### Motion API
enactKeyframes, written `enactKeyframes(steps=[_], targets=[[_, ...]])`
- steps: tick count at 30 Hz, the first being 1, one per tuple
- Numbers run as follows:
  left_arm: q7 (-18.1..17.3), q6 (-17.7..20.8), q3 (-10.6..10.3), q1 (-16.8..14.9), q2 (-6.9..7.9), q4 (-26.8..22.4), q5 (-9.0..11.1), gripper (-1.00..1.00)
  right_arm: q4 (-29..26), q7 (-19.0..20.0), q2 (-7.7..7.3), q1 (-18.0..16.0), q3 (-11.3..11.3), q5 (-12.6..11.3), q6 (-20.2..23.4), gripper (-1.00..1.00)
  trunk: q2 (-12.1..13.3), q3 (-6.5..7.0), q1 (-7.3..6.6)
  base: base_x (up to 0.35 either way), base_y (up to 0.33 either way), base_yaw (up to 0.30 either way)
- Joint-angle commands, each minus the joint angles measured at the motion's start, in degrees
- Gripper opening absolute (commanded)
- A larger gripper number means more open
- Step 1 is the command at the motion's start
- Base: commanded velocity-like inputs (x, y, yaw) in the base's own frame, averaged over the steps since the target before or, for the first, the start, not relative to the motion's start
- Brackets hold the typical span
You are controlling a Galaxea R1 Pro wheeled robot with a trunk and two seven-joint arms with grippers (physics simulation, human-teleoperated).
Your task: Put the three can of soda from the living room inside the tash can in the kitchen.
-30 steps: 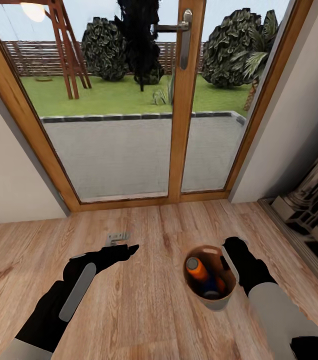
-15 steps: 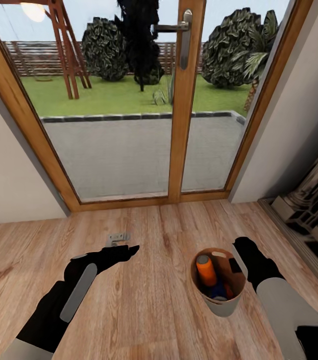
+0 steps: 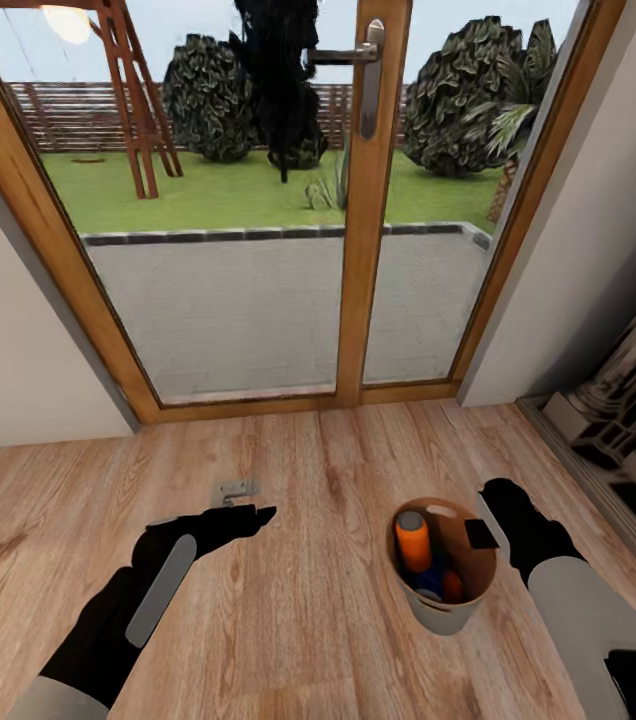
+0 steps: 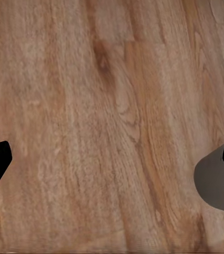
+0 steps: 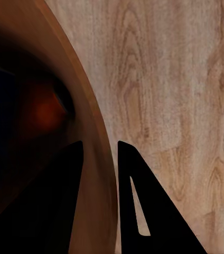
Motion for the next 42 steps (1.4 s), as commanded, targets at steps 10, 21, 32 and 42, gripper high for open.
enactKeyframes(steps=[10,21,32,42], targets=[[0.02,-0.06,0.00,0.00,0.00,1.02,0.00,1.00,0.28,4.83,-1.10,0.03,0.09,-0.28,-1.27,-1.00,0.00,0.00,0.00,0.000,0.000,0.000],[0.13,-0.06,0.00,0.00,0.00,0.98,0.14,1.00,3.58,5.16,-1.89,0.07,0.21,-0.27,-6.66,-1.00,0.00,0.00,0.00,0.000,0.000,0.000],[0.14,-0.06,-0.12,0.00,0.00,0.96,0.11,1.00,3.75,5.17,-1.91,0.21,0.33,-0.21,-7.74,-1.00,0.00,0.00,0.00,0.000,0.000,0.000],[0.11,-0.06,-0.17,0.00,-0.01,0.96,0.06,1.00,3.77,5.17,-2.05,0.34,0.26,-0.15,-7.76,-1.00,0.00,0.00,0.00,0.000,0.000,0.000]])
